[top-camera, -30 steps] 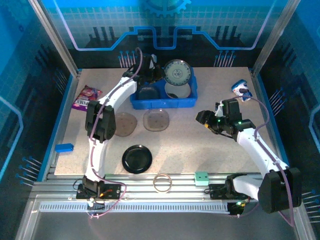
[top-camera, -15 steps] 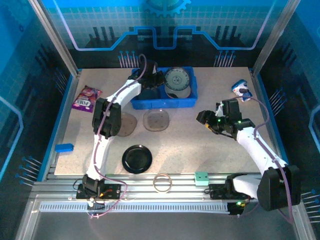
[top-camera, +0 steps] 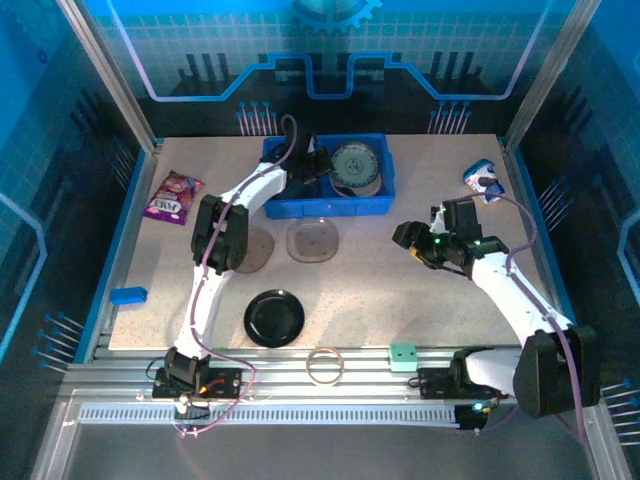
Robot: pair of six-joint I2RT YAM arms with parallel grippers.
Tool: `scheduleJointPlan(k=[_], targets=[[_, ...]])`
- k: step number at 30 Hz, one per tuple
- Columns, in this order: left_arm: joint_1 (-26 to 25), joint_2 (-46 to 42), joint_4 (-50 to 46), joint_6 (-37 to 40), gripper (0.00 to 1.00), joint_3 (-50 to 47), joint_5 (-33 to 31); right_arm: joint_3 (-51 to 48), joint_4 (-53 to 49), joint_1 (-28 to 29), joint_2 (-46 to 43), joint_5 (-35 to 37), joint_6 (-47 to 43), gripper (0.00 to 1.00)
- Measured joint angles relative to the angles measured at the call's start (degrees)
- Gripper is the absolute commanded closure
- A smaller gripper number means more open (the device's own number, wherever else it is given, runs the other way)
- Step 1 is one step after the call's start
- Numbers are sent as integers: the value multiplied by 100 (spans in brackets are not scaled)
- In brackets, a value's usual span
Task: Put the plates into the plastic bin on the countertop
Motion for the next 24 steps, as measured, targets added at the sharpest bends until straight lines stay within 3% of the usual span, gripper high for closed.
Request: scheduleJointPlan(k=[18,24], targets=[[-7,352,-90,-146,100,216,2,0,164,0,201,-4,-2,31],[-7,352,-140,-162,76,229,2,0,173,-11,201,-20,-2,30]])
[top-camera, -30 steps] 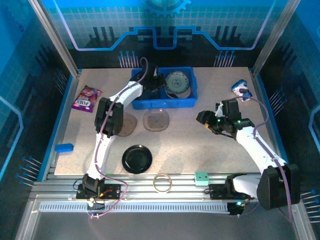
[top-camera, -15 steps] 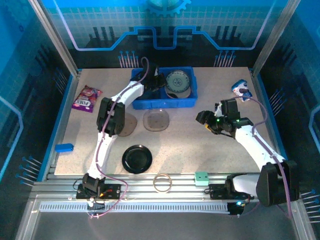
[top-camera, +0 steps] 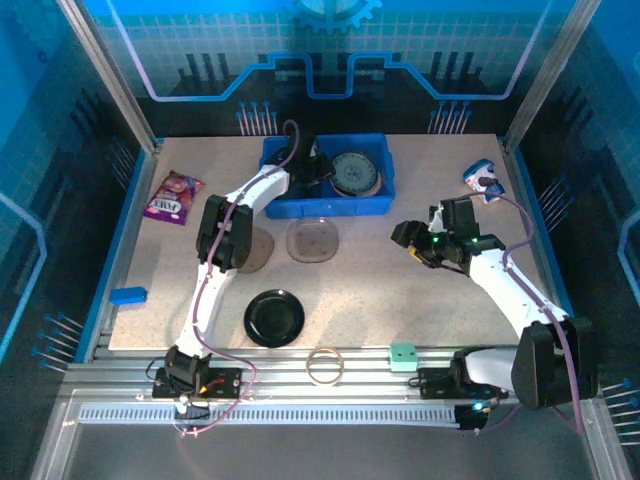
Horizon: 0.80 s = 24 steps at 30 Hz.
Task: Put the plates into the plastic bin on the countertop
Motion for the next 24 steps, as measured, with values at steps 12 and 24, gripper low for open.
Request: scheduleJointPlan(k=[12,24], targets=[[-35,0,-138,105,38,348,-28,0,37,-26,0,-46,-22,30],[-50,-758,-442,479,30,0,-319,7,85,22,-2,-133,-133,37]])
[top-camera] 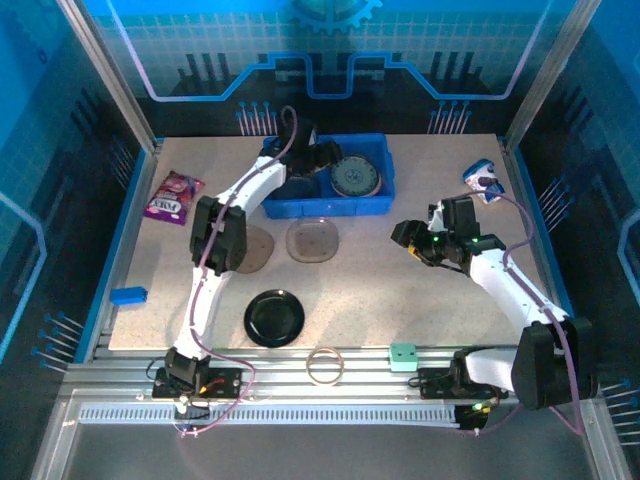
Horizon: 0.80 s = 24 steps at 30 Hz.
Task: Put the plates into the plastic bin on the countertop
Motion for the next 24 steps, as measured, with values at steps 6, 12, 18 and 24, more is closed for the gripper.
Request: scheduleJointPlan(k=[6,12,18,24], targets=[[-74,-1893,96,249,31,-1554,-22,140,-2,409,0,-52,-223,43],[-199,-3910,87,439,33,-3595,31,162,94,1086,0,-199,-393,58],[-208,-5362,-297,461,33,-5305,208,162,365,1956,197,-304,-376,67],[-214,-6548,-638,442,32,-6448,463,192,610,2651,887,-326,-339,69]])
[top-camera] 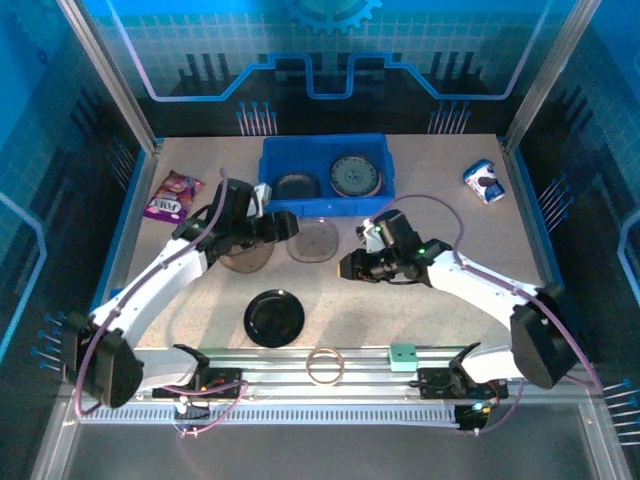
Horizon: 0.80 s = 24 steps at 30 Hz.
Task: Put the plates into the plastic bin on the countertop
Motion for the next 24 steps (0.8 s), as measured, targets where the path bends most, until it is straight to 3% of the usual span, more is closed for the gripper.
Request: scheduleJointPlan(k=[9,19,24], targets=[[-61,-1333,-382,-70,32,-1202,192,520,376,721,1174,-157,26,72],[-63,-1759,-474,-308,32,-1867,229,988,439,1099,2210,-341,15,61],[-63,-1810,-409,-439,32,-2131,243,1189,420,1213,2555,-487,0,61]])
